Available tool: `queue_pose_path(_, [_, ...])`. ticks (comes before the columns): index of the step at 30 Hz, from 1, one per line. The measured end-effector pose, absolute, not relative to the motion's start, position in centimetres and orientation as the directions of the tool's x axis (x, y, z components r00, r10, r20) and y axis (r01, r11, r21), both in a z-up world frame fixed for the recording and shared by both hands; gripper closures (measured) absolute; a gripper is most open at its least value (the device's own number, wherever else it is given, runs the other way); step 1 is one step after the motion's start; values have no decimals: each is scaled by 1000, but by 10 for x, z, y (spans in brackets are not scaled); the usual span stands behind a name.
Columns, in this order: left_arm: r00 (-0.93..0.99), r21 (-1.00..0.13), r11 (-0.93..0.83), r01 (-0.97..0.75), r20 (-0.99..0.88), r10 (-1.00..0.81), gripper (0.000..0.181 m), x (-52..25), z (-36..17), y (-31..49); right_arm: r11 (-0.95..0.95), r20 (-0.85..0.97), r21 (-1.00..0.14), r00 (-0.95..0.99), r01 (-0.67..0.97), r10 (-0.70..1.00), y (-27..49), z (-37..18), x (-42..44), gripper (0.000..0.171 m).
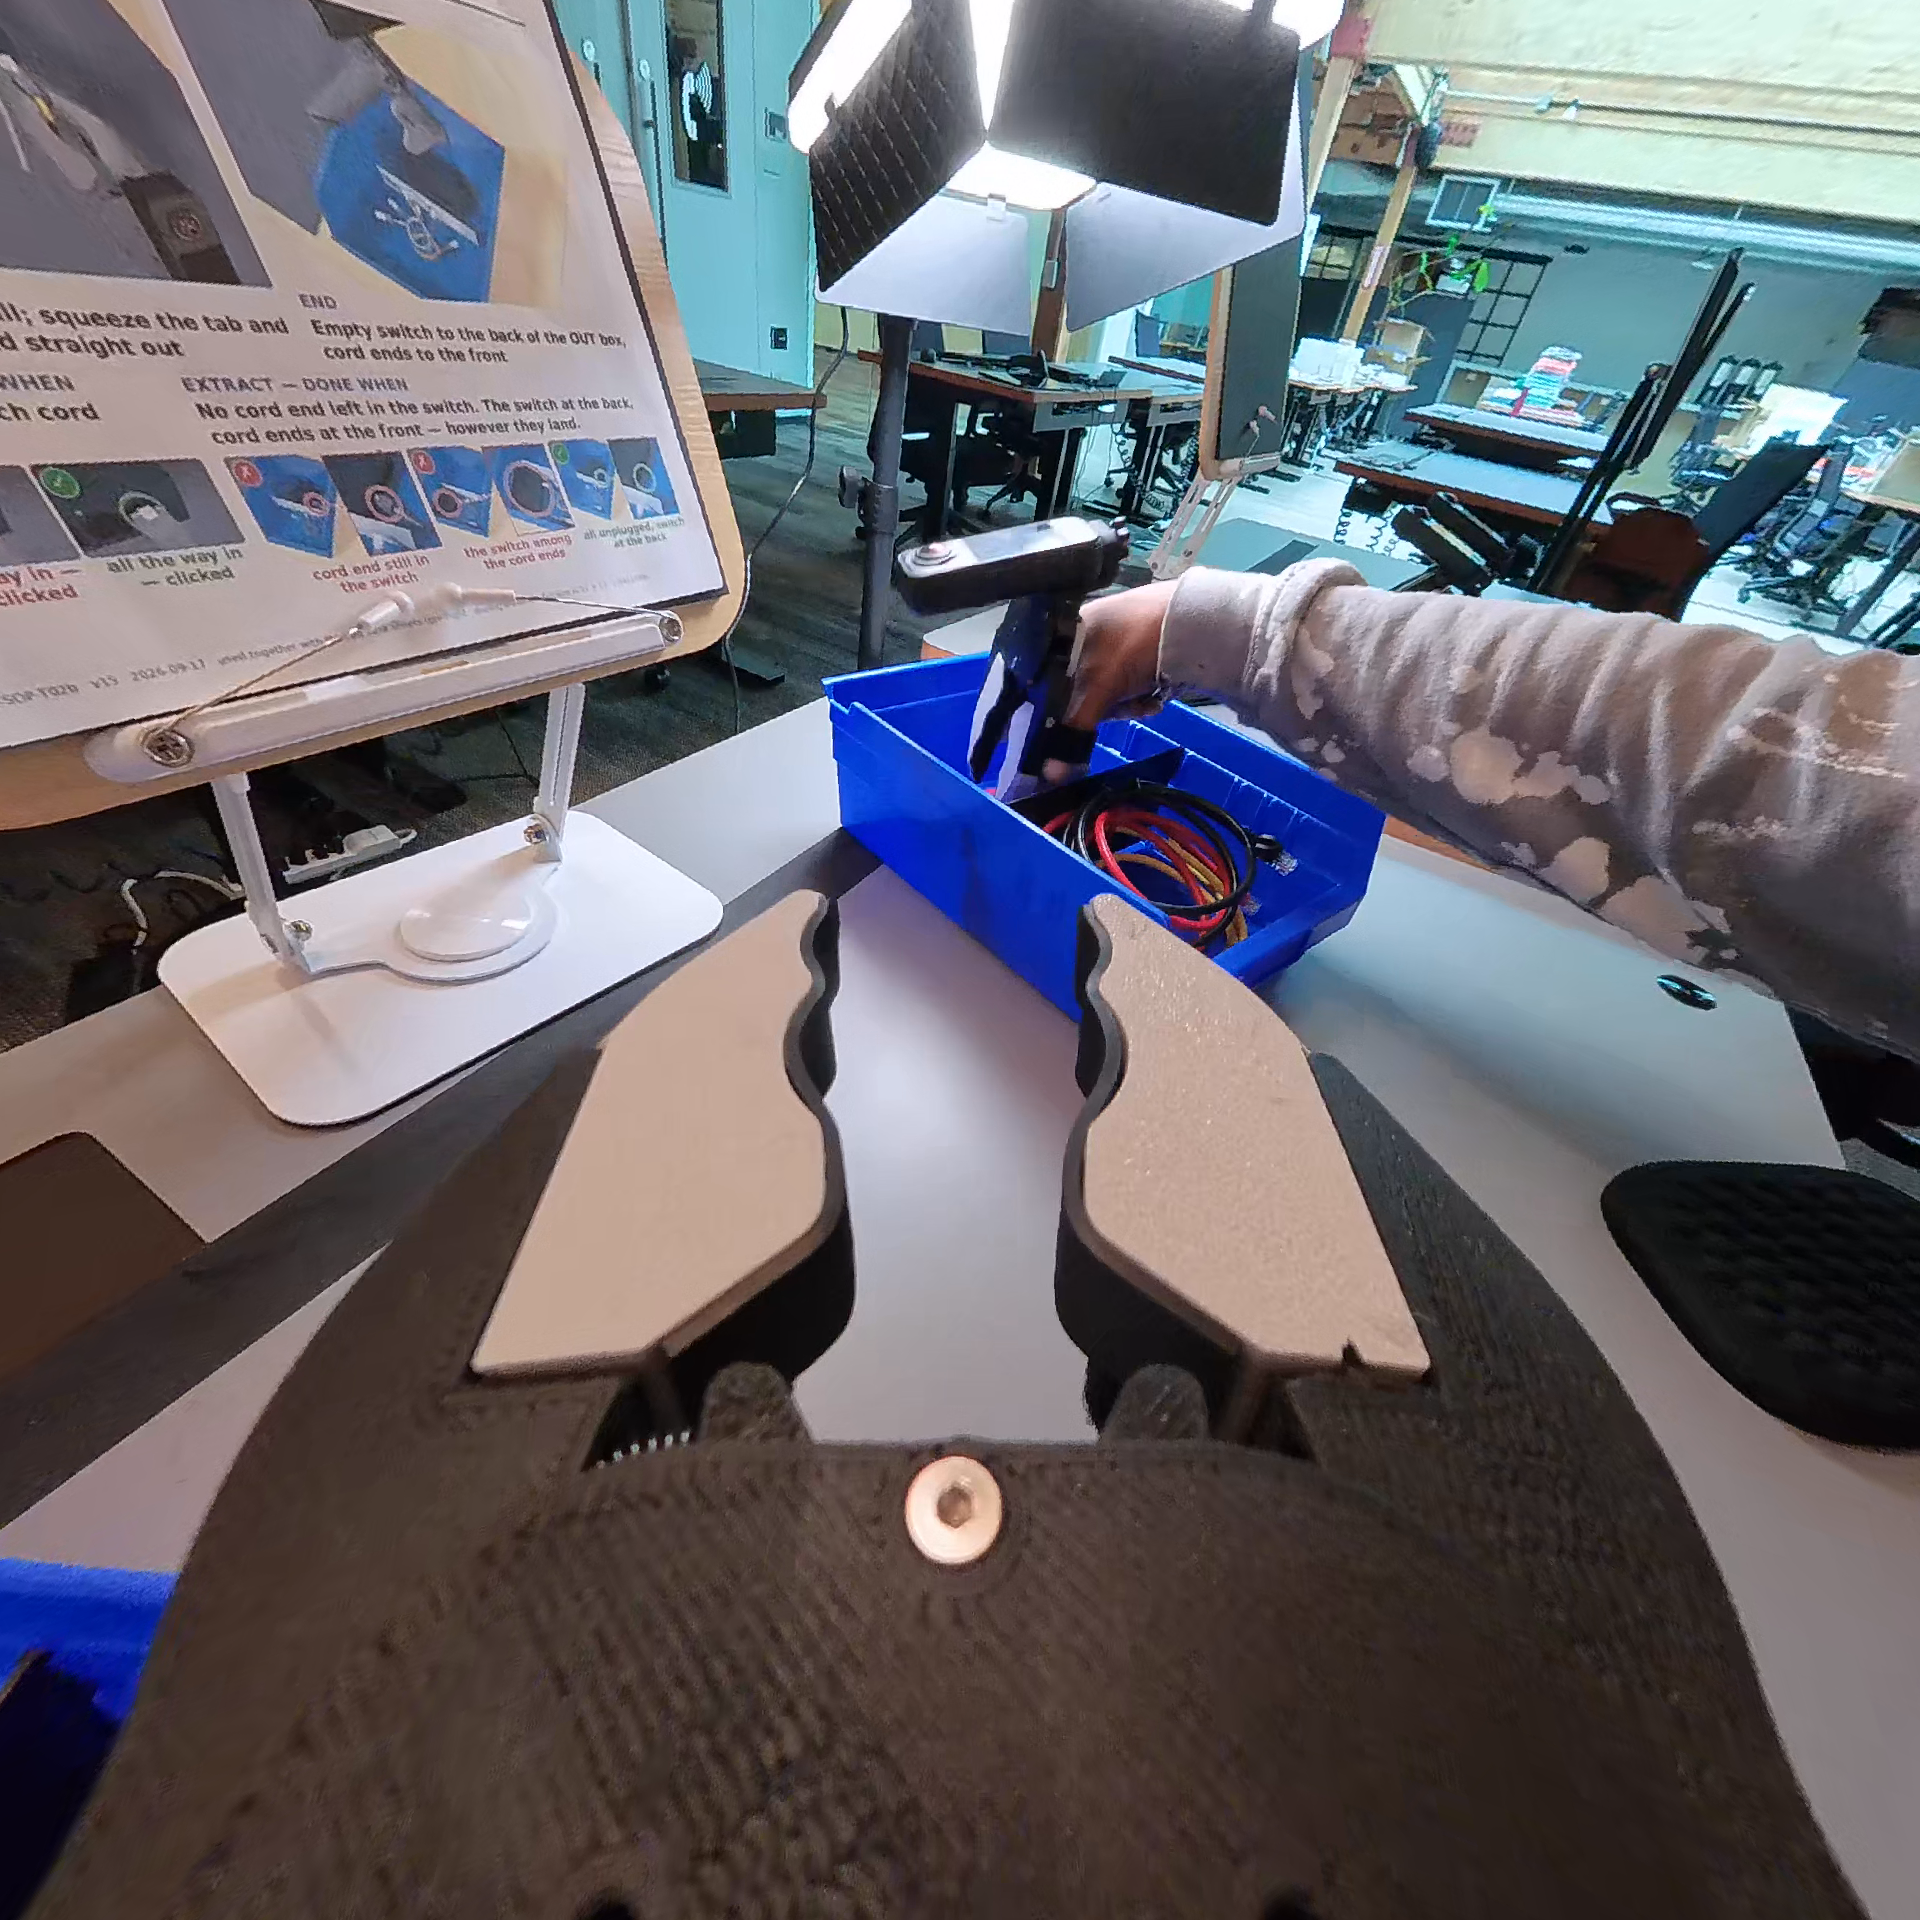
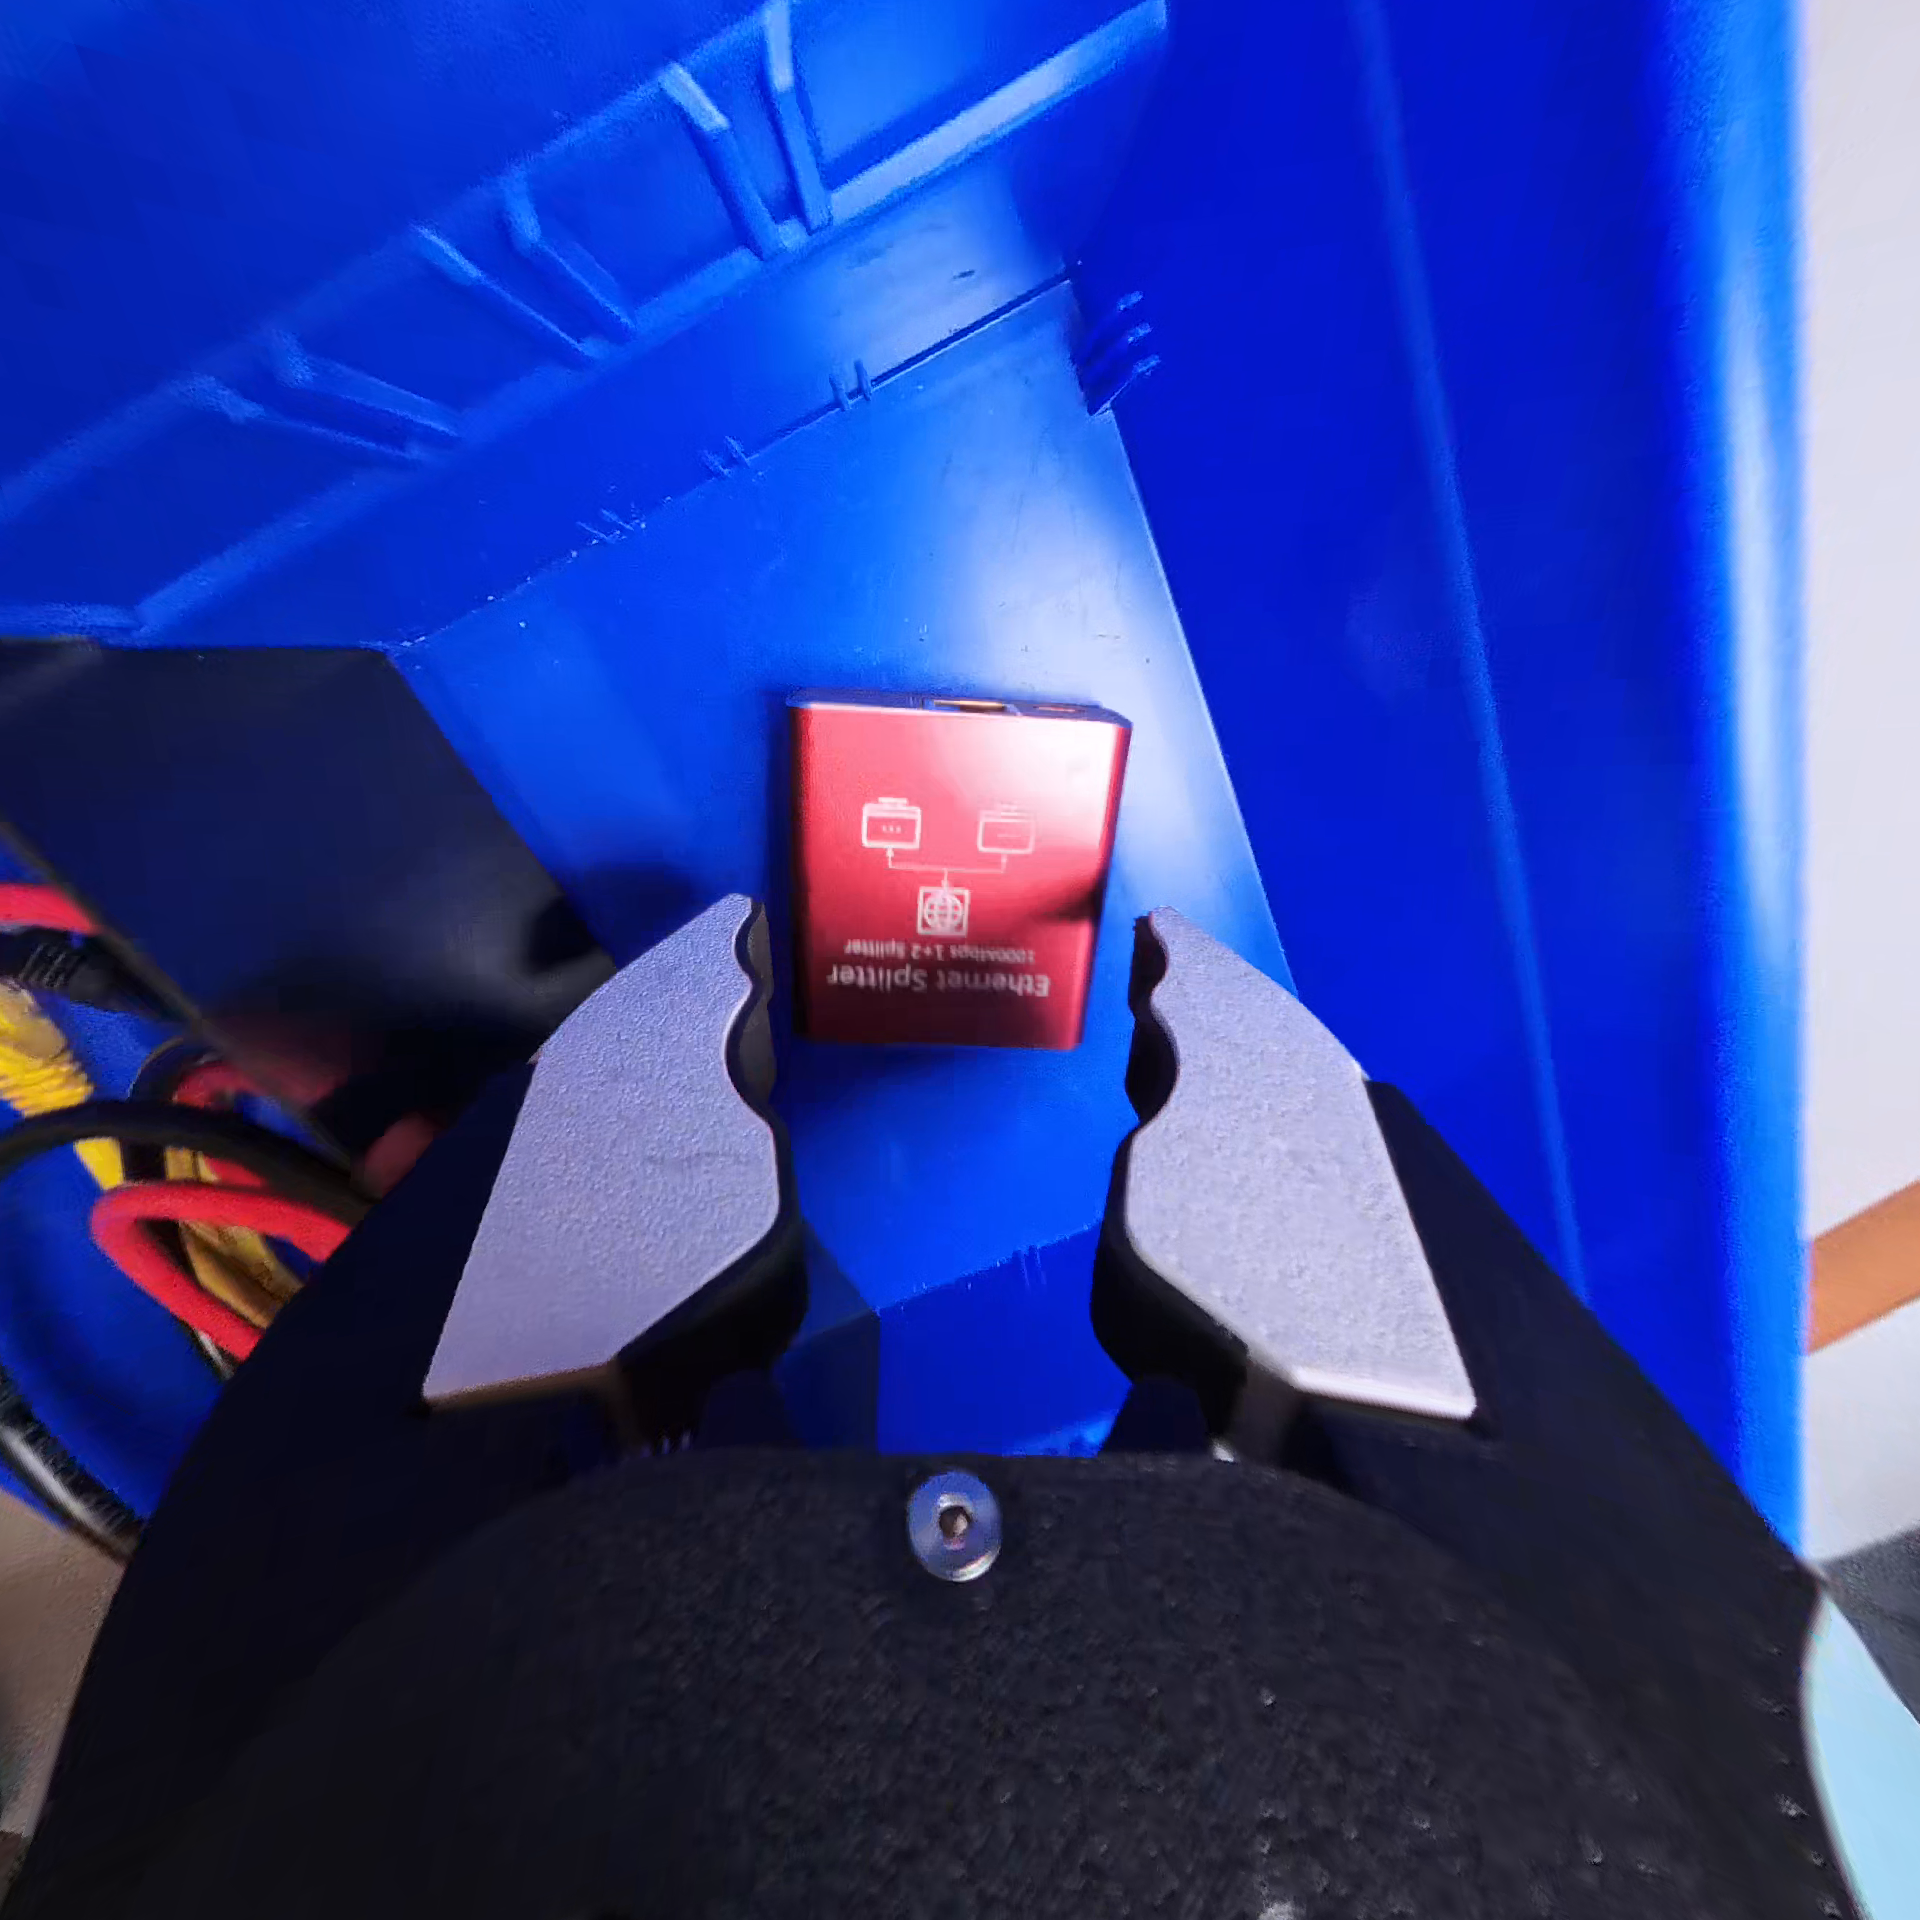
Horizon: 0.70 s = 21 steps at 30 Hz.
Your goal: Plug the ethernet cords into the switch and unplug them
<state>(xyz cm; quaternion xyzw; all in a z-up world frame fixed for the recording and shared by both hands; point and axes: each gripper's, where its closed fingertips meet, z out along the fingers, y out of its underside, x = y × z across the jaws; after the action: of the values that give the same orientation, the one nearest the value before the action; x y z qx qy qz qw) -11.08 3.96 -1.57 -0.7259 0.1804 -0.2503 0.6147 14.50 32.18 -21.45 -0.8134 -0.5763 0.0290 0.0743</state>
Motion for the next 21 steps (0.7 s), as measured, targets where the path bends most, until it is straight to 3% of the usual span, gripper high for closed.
queue_pose_path(4, [812, -984, -174, 42, 135, -567, 138, -111, -13, 38, -256, 165, -234, 298, 938, 940, 324, -175, 144, 105])
queue_pose_path(7, [820, -987, -155, 33, 115, -560, 138, -113, -6, 34, -144, 328, -421, 299, 896, 896, 318, -121, 127, 108])
queue_pose_path(10, [826, -991, -131, 30, 99, -555, 139, -114, 4, 28, -42, 374, -603, 329, 797, 867, 281, -73, 108, 110])
queue_pose_path(13, [833, -994, -104, 20, 74, -548, 140, -117, 17, 20, 43, 380, -693, 313, 720, 870, 226, -51, 102, 114])
queue_pose_path(17, [857, -993, -94, -65, -8, -515, 140, -126, 28, 4, 111, 388, -652, 205, 750, 898, 154, -74, 116, 125])
queue_pose_path(21, [873, -947, -228, -226, -93, -478, 139, -153, 13, -12, 141, 388, -468, 59, 872, 920, 110, -128, 151, 124])
